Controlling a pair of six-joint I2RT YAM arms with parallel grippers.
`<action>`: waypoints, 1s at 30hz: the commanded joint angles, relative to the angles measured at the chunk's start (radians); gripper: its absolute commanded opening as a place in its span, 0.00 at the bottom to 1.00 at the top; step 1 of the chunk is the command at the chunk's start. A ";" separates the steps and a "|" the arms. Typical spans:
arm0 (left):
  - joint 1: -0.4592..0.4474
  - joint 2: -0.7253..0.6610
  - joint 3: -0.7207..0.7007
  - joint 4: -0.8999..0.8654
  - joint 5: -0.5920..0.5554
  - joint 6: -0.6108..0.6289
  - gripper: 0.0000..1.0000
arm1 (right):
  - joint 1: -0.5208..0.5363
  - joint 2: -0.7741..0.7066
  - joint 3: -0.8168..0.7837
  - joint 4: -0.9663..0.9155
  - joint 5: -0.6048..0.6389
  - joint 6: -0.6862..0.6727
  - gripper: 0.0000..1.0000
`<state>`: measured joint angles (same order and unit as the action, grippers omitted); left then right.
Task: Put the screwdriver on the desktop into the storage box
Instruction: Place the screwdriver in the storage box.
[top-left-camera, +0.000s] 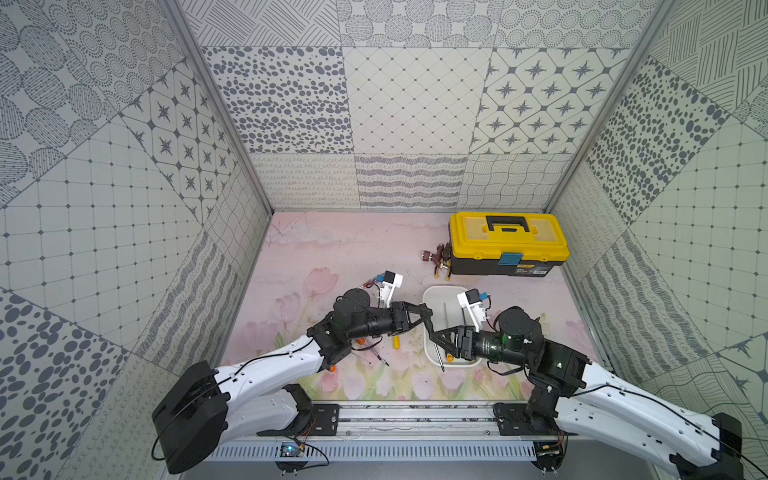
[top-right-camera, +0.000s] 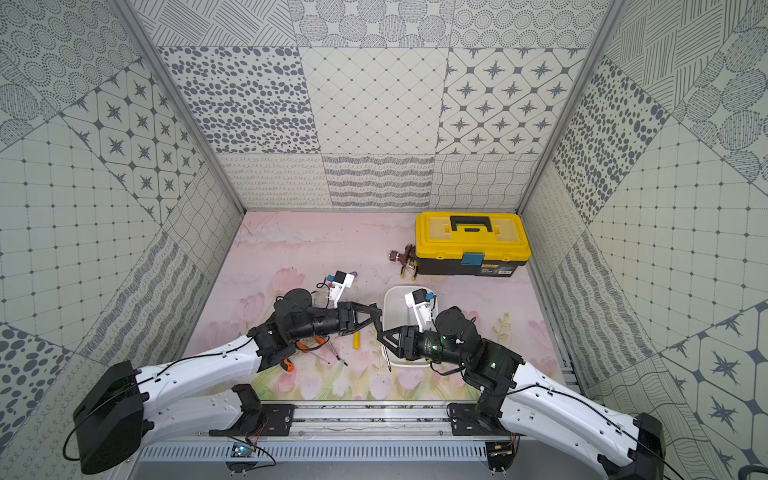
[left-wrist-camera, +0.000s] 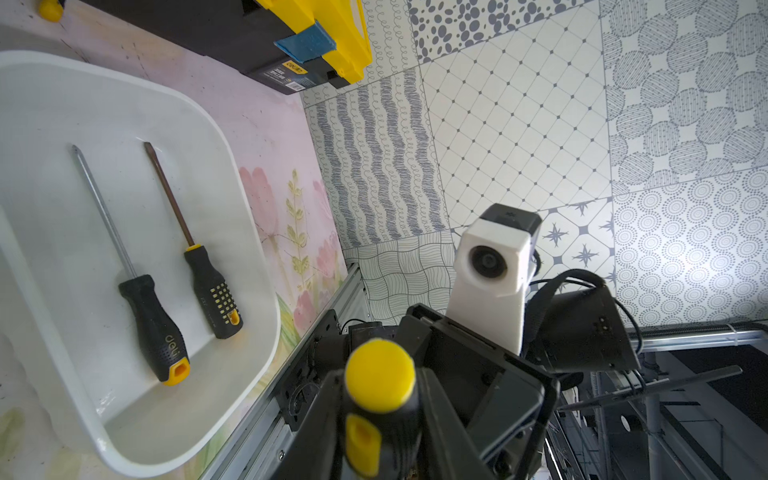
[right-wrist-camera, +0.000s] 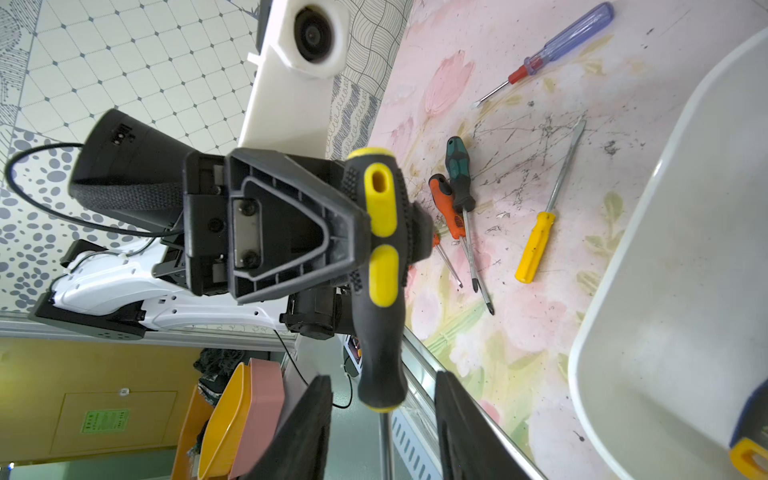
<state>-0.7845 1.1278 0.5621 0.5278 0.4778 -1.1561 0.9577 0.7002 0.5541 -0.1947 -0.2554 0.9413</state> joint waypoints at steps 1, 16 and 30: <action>0.010 -0.003 -0.001 0.119 0.050 -0.007 0.00 | -0.004 0.001 -0.008 0.064 -0.004 0.004 0.45; 0.007 0.010 -0.004 0.130 0.073 0.000 0.00 | -0.003 0.021 -0.037 0.097 -0.016 0.011 0.33; 0.005 -0.007 0.015 -0.038 -0.006 0.071 0.57 | -0.003 0.005 -0.039 0.069 0.016 0.002 0.00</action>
<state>-0.7845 1.1358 0.5587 0.5255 0.5125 -1.1389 0.9577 0.7242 0.5247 -0.1337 -0.2684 0.9539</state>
